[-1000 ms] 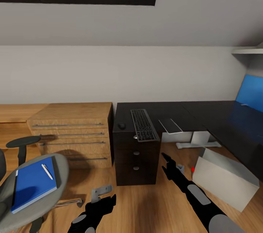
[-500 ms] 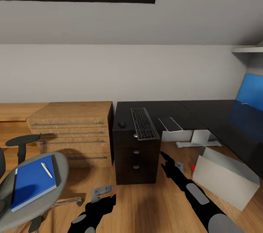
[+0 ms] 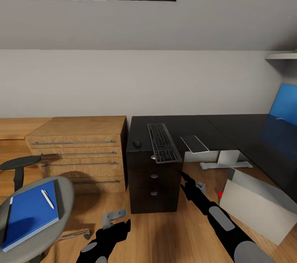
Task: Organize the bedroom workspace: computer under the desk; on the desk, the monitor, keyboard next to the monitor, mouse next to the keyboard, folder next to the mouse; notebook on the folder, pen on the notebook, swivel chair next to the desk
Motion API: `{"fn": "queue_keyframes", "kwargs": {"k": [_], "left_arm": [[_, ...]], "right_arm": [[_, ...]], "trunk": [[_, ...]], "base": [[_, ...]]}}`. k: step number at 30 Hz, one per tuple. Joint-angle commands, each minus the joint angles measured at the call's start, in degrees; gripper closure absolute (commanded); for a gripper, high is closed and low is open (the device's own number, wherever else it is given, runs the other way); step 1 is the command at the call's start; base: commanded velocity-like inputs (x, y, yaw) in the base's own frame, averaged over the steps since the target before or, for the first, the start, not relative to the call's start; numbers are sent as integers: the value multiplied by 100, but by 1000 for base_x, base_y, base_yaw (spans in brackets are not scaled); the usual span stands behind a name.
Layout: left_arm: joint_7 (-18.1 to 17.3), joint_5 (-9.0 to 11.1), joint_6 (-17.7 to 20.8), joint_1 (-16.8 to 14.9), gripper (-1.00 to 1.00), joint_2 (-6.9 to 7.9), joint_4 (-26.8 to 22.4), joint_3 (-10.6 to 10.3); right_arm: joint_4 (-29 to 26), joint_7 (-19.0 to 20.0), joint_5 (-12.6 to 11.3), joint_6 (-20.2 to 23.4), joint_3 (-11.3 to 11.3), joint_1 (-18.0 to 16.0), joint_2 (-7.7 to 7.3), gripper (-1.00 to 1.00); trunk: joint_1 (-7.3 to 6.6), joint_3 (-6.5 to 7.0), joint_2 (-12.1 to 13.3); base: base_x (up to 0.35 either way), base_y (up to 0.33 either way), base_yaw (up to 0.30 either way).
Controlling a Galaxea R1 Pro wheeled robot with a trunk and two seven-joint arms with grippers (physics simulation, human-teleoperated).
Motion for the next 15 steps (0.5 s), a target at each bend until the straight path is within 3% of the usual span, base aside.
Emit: {"fn": "queue_keyframes", "kwargs": {"k": [1,7,15], "left_arm": [[54,51,7,-5,-100,1,-7,-6],[39,48,4,-5,-100,1,-9,-6],[23,51,3,-5,-100,1,-8,-6]], "right_arm": [[-2,10,-59,11,32,-6,-7,-100],[-22,8,-55,11,36,-5,-4,-100],[-24,8,-54,11,37,-7,7,-100]], "trunk": [[1,-6,-3],[1,-6,-3],[1,-6,-3]], "base": [[110,0,0],[75,0,0],[204,0,0]]}}
